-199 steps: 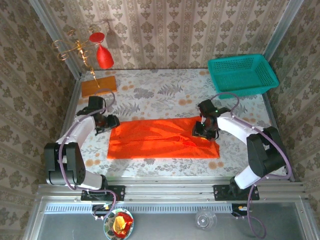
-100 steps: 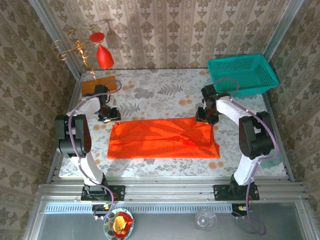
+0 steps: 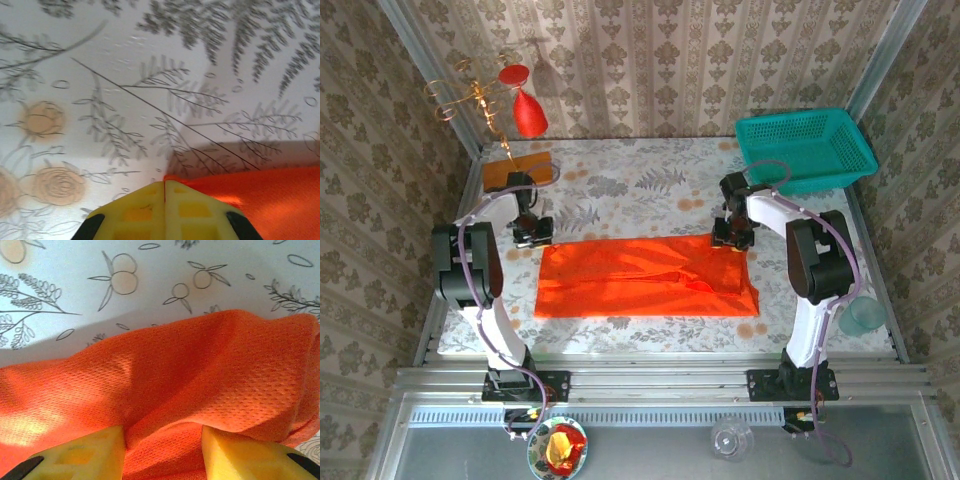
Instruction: Fold the inside-out t-shirt
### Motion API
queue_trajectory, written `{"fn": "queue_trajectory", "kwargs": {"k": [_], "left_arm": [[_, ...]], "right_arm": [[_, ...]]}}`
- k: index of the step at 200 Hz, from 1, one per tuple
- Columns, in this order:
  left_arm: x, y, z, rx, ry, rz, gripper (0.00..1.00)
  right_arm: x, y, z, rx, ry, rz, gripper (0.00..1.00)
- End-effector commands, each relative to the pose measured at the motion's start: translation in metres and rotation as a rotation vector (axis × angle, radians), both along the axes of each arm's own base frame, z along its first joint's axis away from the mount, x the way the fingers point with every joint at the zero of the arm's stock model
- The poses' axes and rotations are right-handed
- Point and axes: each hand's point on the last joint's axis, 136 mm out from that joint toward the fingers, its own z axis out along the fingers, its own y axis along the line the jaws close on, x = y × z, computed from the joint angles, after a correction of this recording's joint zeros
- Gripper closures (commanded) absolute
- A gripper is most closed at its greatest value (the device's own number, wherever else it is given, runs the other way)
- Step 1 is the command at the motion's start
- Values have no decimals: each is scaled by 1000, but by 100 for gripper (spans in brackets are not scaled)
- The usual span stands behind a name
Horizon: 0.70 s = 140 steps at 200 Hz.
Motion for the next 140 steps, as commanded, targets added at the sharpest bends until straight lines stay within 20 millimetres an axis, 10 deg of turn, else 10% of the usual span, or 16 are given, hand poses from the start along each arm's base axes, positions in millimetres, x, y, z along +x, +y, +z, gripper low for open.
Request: {"fn": "queue_trajectory", "kwargs": {"k": [1, 70, 105, 140], "left_arm": [[4, 22, 14, 46, -50, 75, 100], [8, 23, 30, 33, -80, 104, 78], [-7, -7, 63, -53, -164, 57, 73], [-49, -53, 52, -135, -110, -28, 81]], "right_arm": [[-13, -21, -12, -59, 75, -42, 55], [-13, -20, 38, -26, -24, -51, 54], [-47, -17, 56, -6, -29, -50, 54], [-95, -1, 44, 53, 23, -45, 55]]}}
